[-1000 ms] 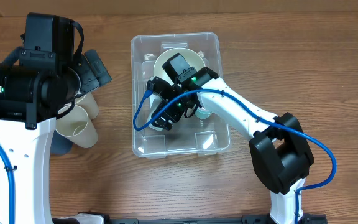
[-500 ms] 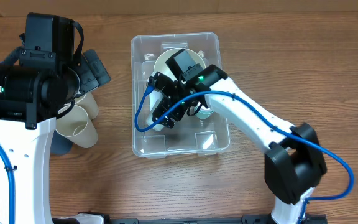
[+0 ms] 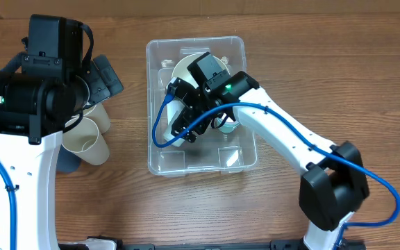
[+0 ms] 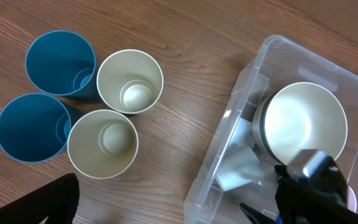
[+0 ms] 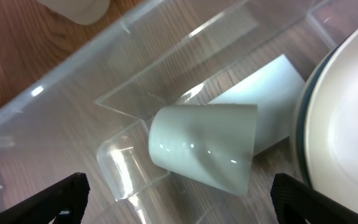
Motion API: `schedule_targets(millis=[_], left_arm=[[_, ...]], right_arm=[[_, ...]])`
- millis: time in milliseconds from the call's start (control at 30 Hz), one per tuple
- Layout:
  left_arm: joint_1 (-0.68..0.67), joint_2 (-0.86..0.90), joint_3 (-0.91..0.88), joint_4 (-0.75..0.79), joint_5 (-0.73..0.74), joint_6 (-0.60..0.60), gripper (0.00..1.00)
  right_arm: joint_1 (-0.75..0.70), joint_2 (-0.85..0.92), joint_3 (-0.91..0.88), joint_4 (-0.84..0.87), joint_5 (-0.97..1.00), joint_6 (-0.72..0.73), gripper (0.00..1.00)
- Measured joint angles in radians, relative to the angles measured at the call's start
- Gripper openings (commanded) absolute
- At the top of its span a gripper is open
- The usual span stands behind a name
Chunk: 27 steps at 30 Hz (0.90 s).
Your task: Pack container
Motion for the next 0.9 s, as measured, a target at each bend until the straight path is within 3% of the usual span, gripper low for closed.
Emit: schedule_targets(millis=[233,900], left_arm=[[0.000,0.000,0.000,0.000,0.000,0.000,1.00],[0.000,0.000,0.000,0.000,0.000,0.000,1.00]], right_arm=[[0.000,0.082,0.000,0.010,0.002,0.001,0.94],[-0.001,0.085,0.000,-0.034,-0.104,0.027,0.89]])
